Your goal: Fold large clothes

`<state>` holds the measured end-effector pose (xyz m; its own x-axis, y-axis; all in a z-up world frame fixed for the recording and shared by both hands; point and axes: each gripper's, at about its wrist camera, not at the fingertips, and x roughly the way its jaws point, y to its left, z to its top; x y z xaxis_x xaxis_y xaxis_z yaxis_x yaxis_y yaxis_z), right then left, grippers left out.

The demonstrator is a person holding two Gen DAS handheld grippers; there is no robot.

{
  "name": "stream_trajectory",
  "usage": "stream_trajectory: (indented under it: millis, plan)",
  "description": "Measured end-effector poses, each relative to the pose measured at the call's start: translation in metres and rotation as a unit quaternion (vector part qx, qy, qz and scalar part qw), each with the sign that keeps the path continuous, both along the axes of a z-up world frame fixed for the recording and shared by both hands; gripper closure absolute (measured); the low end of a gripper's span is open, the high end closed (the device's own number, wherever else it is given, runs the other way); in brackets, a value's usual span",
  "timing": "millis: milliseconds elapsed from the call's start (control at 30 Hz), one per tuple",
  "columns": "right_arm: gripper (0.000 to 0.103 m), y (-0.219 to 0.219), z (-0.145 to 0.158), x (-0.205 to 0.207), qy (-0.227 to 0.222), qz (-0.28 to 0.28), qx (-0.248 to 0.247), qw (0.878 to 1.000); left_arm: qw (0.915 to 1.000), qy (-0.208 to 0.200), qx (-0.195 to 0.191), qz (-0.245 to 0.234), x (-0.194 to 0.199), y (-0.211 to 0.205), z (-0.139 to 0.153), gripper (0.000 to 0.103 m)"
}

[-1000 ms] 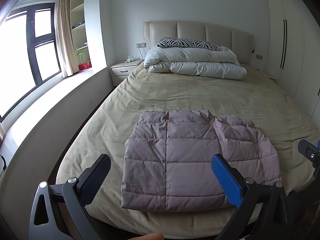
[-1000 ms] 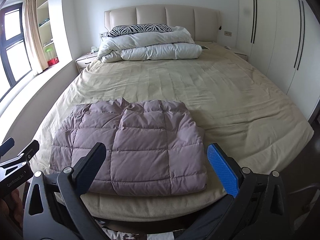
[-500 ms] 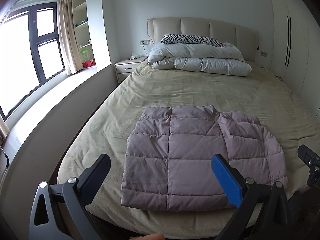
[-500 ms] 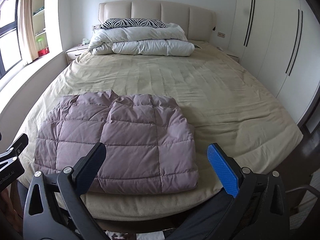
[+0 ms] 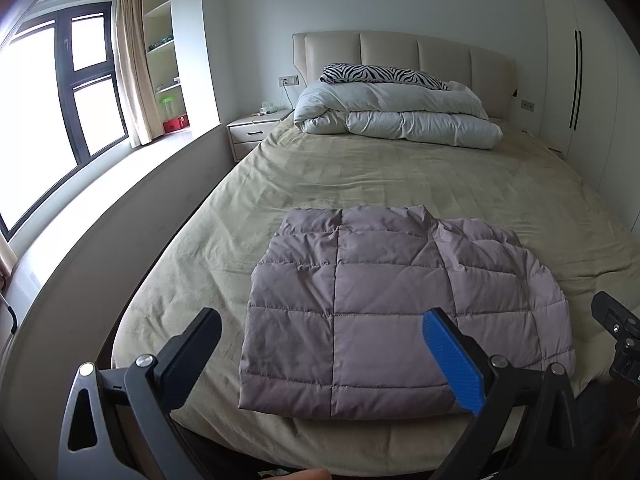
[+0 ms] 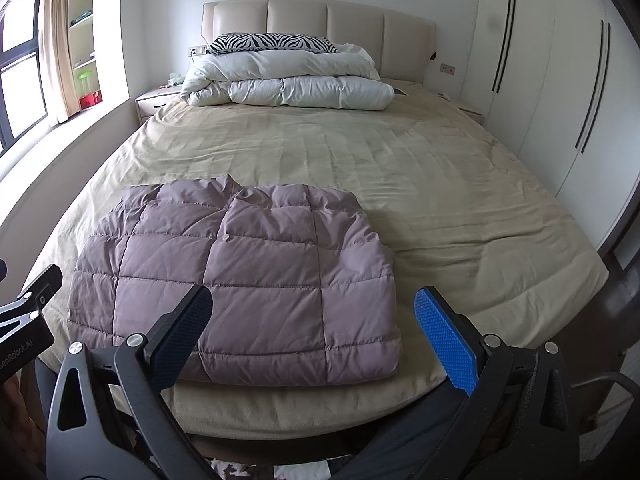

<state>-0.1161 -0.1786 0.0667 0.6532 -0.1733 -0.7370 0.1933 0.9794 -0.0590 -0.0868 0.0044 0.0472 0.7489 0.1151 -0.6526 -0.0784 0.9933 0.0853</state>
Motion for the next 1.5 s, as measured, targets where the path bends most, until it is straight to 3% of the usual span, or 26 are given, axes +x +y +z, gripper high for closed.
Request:
stream_trajectory:
  millis: [1500]
  plan:
    - [0.0, 0.003, -0.0022, -0.0006, 0.002, 0.0, 0.002, 1.0, 1.0, 0.003, -0.001, 0.0, -0.002, -0.0018, -0.002, 0.0]
